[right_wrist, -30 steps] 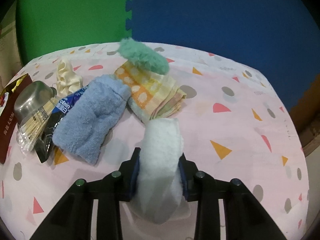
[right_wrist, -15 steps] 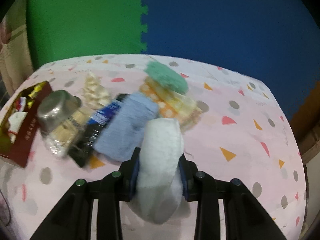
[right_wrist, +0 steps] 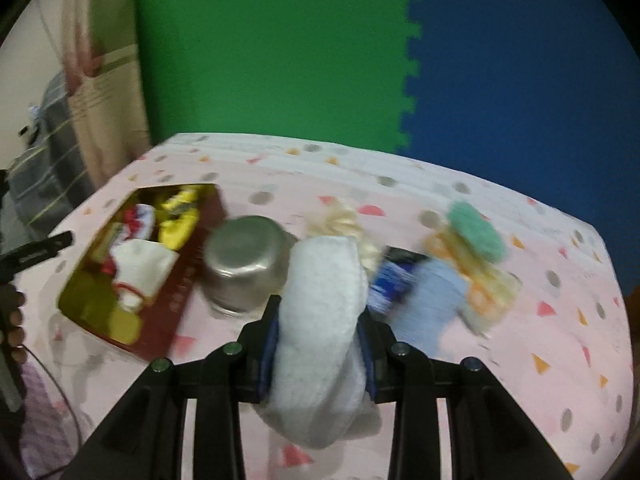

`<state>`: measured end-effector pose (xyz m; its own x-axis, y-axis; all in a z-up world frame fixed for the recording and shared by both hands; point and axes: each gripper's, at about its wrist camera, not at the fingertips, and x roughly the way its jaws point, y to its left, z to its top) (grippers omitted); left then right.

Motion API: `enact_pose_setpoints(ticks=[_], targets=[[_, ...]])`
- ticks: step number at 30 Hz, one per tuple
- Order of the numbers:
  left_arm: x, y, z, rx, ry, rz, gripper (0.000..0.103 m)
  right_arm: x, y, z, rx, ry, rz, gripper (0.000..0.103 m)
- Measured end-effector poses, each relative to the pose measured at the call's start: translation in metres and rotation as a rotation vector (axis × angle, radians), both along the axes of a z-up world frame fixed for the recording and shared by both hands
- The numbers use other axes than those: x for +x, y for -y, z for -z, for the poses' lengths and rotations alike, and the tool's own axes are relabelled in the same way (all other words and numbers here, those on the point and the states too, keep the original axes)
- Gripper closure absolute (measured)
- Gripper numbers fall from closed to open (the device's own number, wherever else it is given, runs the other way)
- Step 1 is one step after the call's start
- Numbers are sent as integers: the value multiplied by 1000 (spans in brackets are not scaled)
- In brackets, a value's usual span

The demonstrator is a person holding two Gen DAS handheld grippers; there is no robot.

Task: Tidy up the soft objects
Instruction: 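Carry the white sock into the tin tray and release it with the right tool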

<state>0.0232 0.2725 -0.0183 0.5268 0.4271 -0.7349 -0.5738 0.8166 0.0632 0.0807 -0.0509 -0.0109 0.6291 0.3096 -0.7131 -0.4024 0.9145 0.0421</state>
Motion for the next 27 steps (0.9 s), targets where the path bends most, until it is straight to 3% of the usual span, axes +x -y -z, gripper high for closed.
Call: enact_pose_setpoints(ticks=[9, 27], targets=[[-3, -15, 1, -23, -6, -43, 10, -11, -65, -6, 20, -7, -155, 69], [-18, -67, 7, -87, -21, -195, 10, -19, -197, 17, 55, -96, -421, 69]])
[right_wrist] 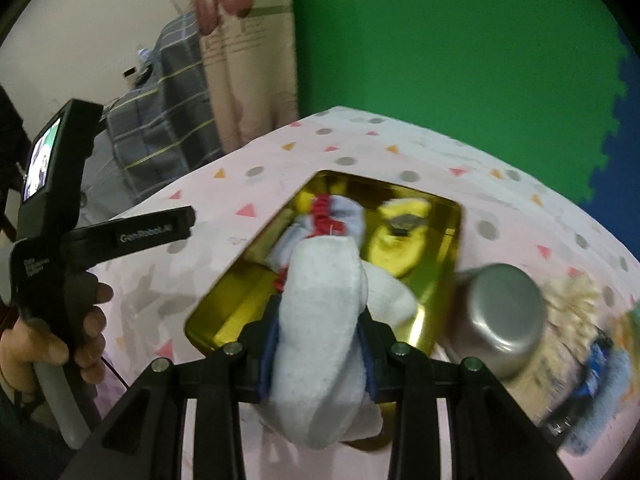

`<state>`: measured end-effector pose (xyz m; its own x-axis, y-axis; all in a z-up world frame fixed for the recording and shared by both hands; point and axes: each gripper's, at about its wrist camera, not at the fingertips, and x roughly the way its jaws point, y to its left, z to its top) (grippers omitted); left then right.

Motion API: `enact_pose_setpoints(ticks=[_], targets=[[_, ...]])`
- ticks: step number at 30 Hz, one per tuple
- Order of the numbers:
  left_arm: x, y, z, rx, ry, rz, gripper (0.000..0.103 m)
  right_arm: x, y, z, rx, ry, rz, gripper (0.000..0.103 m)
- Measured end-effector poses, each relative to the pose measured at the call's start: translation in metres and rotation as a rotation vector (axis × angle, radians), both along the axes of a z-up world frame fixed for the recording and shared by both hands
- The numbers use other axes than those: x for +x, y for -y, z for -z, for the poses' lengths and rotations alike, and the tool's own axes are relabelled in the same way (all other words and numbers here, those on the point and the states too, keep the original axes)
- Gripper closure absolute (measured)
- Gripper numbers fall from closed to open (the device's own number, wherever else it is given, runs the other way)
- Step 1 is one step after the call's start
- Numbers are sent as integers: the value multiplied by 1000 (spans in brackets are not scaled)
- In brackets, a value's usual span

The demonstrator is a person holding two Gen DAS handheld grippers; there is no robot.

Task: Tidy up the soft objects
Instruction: 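Carry the white sock into the tin tray and release it with the right tool, then grasp the light blue fuzzy sock with the right tool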

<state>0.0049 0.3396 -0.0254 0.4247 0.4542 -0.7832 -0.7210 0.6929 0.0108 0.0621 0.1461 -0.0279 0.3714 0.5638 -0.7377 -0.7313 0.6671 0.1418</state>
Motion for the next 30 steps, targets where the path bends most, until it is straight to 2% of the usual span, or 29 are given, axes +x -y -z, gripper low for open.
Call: enact_pose_setpoints(ticks=[6, 10, 16, 18, 25, 30], targets=[[-3, -6, 1, -16, 5, -26, 10, 3, -33, 19, -32, -26, -42, 68], [-2, -5, 1, -20, 5, -18, 10, 4, -39, 28, -57, -33, -51, 67], [-1, -1, 1, -29, 17, -4, 10, 7, -35, 27, -66, -22, -33, 56], [1, 3, 0, -27, 18, 5, 10, 7, -32, 24, -55, -21, -30, 49], [4, 13, -1, -1, 20, 28, 10, 1, -11, 7, -30, 1, 3, 48], [8, 23, 1, 1, 2, 54, 10, 5, 39, -1, -41, 20, 97, 47]])
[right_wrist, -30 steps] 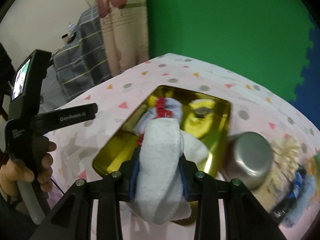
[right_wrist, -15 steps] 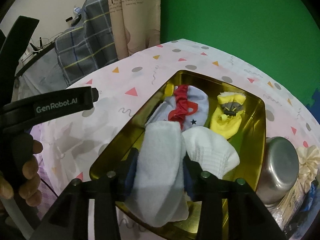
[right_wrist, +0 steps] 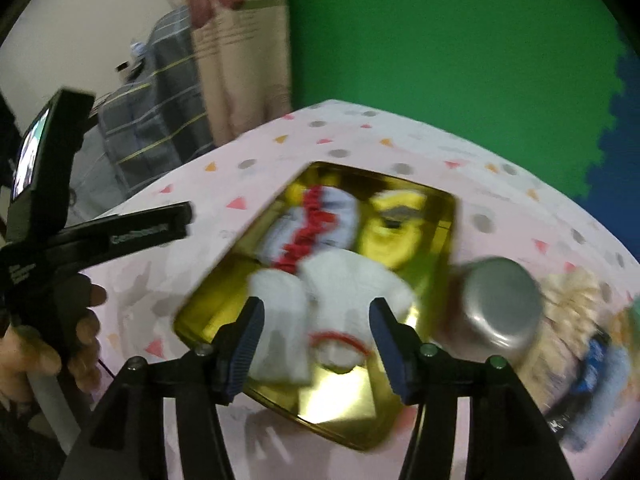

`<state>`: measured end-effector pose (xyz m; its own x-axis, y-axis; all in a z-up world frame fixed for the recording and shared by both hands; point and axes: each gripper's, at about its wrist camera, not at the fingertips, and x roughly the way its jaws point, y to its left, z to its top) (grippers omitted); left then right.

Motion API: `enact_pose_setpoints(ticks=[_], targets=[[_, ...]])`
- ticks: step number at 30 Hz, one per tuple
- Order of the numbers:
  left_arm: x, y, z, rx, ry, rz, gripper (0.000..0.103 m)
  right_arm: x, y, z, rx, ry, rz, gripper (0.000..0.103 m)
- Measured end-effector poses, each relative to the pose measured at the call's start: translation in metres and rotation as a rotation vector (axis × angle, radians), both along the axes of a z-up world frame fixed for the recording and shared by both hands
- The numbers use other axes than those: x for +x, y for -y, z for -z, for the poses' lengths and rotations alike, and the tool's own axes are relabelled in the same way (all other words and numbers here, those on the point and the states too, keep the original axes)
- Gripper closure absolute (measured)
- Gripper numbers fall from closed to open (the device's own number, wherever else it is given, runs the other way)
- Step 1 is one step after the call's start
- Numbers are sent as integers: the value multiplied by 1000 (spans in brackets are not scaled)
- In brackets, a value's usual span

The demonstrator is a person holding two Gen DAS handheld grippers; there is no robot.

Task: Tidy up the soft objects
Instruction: 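Grasp the light blue fuzzy sock with the right tool, then grasp the black protein drink pouch with the left tool while the right tool holds the blue sock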

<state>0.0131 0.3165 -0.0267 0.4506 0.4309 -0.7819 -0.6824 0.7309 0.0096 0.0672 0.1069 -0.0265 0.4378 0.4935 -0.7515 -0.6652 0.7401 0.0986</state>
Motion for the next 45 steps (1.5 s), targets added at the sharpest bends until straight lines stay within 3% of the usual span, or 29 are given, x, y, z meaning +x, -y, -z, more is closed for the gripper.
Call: enact_pose_setpoints(ticks=[12, 18, 29, 35, 39, 42, 45], targets=[[9, 40, -7, 60, 5, 111, 10, 52, 175, 9, -68, 9, 434, 46], [13, 64, -16, 86, 30, 163, 10, 84, 226, 35, -62, -61, 578, 46], [27, 127, -24, 84, 31, 349, 9, 102, 248, 79, -119, -88, 612, 46], [39, 177, -21, 48, 15, 502, 8, 99, 239, 86, -108, -38, 571, 47], [47, 214, -20, 43, -2, 599, 8, 93, 238, 86, -68, -23, 545, 69], [52, 238, -19, 42, -9, 662, 8, 86, 247, 82, -40, -16, 551, 73], [63, 260, -17, -21, -22, 727, 8, 76, 259, 80, -44, 1, 556, 74]])
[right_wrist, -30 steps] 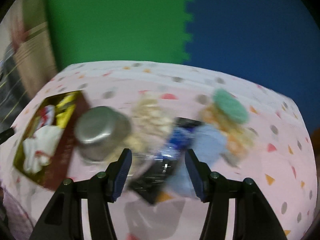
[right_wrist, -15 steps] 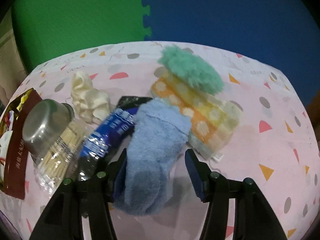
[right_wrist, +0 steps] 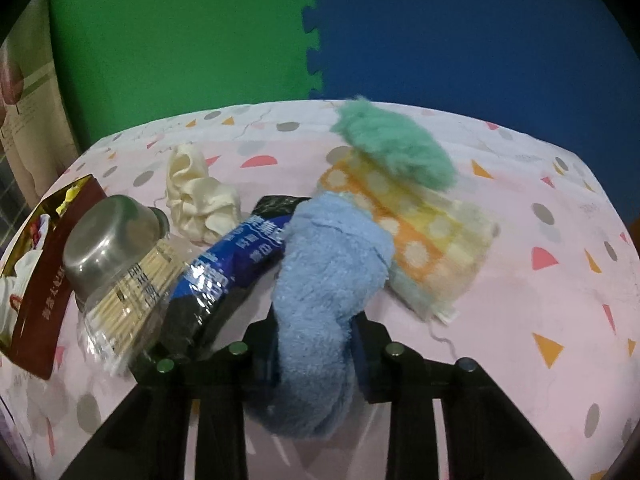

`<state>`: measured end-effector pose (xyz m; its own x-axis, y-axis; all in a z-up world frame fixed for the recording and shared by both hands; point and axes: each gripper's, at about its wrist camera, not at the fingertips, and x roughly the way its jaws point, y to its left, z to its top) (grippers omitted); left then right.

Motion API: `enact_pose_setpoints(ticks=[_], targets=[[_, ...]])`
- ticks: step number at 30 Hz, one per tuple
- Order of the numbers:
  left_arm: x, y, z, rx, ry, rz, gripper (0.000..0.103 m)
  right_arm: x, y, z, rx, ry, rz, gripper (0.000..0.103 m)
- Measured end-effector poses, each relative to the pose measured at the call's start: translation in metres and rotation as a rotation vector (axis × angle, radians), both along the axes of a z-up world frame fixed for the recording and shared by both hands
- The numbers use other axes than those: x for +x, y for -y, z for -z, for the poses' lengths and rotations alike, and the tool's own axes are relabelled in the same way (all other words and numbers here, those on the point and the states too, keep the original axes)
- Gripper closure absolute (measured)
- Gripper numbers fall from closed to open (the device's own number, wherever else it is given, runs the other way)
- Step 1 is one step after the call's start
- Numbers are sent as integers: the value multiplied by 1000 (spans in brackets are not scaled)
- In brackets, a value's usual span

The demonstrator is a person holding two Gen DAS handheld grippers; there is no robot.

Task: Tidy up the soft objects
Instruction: 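Grasp the black protein drink pouch with the left tool while the right tool holds the blue sock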

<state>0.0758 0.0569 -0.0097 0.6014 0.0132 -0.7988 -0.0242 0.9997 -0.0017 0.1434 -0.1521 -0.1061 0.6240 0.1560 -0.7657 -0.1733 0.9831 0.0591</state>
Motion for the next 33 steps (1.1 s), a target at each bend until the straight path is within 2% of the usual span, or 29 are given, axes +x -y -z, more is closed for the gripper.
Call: enact_pose_setpoints(ticks=[8, 15, 26, 30, 33], targets=[[31, 40, -2, -27, -44, 83, 8, -24, 42, 1, -62, 26, 43, 74], [59, 71, 13, -85, -119, 120, 8, -33, 78, 4, -7, 24, 96, 74], [103, 106, 37, -57, -230, 130, 9, -30, 85, 8, 64, -6, 82, 73], [118, 109, 47, -58, -278, 109, 16, -29, 86, 8, 74, -10, 80, 72], [128, 113, 56, -63, -324, 111, 17, -29, 86, 8, 75, -11, 80, 72]])
